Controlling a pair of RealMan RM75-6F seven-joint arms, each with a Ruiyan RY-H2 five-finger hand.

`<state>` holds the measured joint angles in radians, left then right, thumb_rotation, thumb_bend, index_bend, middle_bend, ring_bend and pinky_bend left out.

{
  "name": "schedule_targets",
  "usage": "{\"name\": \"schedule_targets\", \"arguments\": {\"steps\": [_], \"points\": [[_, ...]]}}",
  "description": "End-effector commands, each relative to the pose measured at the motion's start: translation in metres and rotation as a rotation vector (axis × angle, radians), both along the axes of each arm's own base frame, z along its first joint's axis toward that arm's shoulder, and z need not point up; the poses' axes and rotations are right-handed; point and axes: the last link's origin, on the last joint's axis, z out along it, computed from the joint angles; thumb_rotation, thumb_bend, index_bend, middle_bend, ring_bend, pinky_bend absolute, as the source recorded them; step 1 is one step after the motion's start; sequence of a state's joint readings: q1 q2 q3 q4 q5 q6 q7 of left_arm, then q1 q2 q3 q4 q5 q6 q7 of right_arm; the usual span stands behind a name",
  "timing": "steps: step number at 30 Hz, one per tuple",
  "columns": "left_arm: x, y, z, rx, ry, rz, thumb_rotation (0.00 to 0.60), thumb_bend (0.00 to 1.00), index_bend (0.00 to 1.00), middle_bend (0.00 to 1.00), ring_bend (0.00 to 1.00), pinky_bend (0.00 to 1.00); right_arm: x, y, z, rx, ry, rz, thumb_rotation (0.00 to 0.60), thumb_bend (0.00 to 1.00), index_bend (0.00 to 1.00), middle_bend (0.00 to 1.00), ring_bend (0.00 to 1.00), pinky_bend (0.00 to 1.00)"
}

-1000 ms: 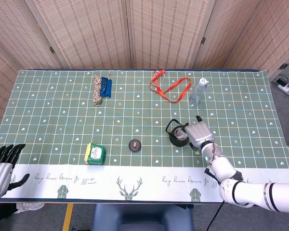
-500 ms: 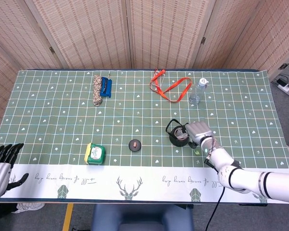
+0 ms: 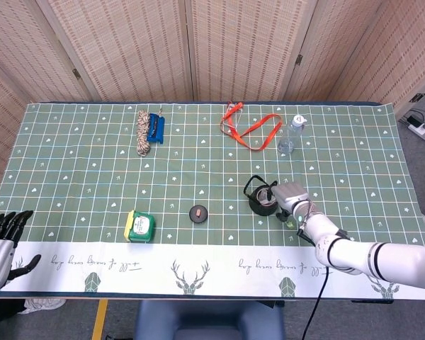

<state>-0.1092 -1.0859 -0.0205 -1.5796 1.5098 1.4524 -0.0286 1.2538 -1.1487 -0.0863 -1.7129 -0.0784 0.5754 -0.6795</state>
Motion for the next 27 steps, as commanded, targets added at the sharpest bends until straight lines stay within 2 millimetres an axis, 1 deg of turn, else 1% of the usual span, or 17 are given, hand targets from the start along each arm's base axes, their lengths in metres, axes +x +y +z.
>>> {"name": "schedule_targets", "arguments": {"steps": [1, 7, 21, 27], "points": [[0.0, 0.0, 0.0, 0.0, -0.001, -0.001, 0.6, 0.24, 0.0, 0.06, 0.03, 0.02, -0.001, -0.001, -0.002, 0.005, 0.002, -0.012, 0.6, 0.44, 0.22, 0.71, 0.55, 0.74], [0.0, 0.0, 0.001, 0.006, -0.003, -0.001, 0.6, 0.24, 0.0, 0.07, 0.03, 0.04, -0.003, -0.003, -0.004, 0.012, 0.01, -0.02, 0.6, 0.44, 0.16, 0.72, 0.54, 0.74], [0.0, 0.0, 0.002, 0.011, -0.006, 0.001, 0.6, 0.24, 0.0, 0.07, 0.03, 0.04, -0.005, -0.004, -0.014, 0.046, 0.03, -0.027, 0.6, 0.44, 0.16, 0.72, 0.54, 0.74], [-0.001, 0.0, 0.002, 0.012, -0.004, 0.004, 0.6, 0.24, 0.0, 0.07, 0.03, 0.04, -0.005, -0.003, -0.008, 0.03, 0.021, -0.03, 0.6, 0.44, 0.16, 0.71, 0.54, 0.74]]}}
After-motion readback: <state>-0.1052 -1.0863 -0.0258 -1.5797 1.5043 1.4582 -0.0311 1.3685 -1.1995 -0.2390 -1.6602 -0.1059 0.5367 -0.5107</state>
